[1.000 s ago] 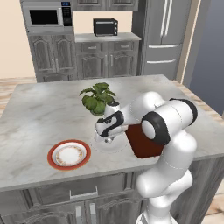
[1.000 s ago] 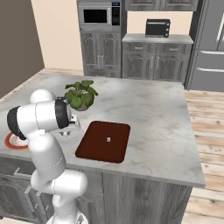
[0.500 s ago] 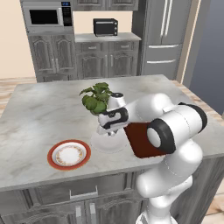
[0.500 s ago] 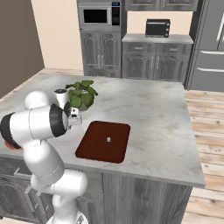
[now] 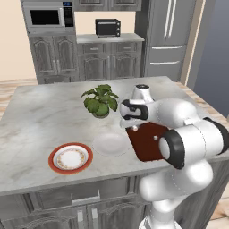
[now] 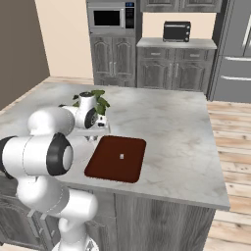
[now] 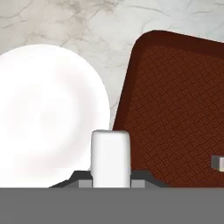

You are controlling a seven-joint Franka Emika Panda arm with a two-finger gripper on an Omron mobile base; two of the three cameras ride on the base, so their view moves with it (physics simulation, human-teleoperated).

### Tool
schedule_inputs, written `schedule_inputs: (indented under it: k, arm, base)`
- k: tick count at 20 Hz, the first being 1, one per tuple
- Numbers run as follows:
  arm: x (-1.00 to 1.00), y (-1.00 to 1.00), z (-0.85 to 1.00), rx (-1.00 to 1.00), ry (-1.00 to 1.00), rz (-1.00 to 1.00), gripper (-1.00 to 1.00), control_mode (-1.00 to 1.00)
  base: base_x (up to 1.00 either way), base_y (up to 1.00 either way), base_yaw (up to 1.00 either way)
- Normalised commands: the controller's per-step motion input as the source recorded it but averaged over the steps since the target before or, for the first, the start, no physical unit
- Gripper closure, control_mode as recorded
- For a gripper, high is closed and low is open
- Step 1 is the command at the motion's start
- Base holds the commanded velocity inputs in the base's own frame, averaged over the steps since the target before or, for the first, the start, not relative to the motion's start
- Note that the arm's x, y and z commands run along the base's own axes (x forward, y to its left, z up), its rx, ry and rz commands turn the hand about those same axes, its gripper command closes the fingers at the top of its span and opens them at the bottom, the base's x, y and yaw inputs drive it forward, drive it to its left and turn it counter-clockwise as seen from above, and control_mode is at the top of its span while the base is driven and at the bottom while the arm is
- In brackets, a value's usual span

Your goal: Move the dessert items from the plates to the tray.

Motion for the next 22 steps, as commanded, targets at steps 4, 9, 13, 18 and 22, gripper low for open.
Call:
schedule_inputs:
  k: [4,9,13,18,22]
  arm:
    - [-0.12,-0.72,0.02,0.00,0.00,-0.10,1.00,-1.00]
    - [-0.29,-0.30,-0.07,0.00,0.02,-0.08,1.00,-1.00]
    - [-0.24,-0.11,-0.26,0.00,0.00,-0.06,1.00,-1.00]
    - [-0.05,-0.27,-0.17,0.00,0.00,-0.07,1.00,-1.00]
    - [-0.01,-0.21,-0.14,0.00,0.00,-0.07,1.00,-1.00]
  base:
    - [0.00,0.00,0.00]
    - [0.00,0.00,0.00]
    - [0.00,0.00,0.00]
    - [0.00,0.00,0.00]
    - [0.00,0.00,0.00]
